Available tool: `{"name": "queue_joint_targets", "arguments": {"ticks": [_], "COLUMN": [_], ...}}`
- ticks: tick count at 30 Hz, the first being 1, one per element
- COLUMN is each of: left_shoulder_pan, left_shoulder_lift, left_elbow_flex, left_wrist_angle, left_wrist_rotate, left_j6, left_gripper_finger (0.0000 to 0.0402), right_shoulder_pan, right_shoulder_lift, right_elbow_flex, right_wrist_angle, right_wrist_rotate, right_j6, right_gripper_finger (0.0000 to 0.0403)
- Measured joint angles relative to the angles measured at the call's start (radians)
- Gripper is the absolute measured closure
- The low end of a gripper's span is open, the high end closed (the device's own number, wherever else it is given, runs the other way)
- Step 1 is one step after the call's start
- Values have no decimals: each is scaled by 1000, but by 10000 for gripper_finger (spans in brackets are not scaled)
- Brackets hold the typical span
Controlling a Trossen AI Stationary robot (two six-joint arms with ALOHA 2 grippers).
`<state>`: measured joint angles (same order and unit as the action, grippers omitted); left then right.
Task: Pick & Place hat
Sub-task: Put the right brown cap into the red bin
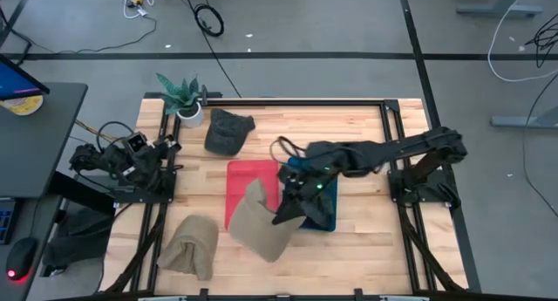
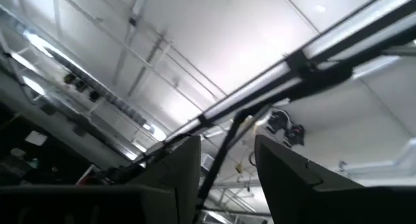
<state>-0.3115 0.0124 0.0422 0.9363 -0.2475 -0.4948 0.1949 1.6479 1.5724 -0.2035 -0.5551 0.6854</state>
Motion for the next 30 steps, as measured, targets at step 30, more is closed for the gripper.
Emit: {"name": "queue_joint_targets", "arguments": {"ticks": [30], "left_shoulder_pan": [55], "left_shoulder_lift": [1010], "left_elbow_flex": [1419], "left_wrist_angle": [-1655], "left_wrist_rotate": [271], "left_j6": [219], "left_gripper_finger": [252], "right_shoulder_pan": [-100], "right_shoulder_lift": [50], "right_elbow_flex": [65], "right_wrist_angle": [-474], "right_wrist_rotate": [-89], "right_j6": [-380], "right_gripper_finger": [403]}}
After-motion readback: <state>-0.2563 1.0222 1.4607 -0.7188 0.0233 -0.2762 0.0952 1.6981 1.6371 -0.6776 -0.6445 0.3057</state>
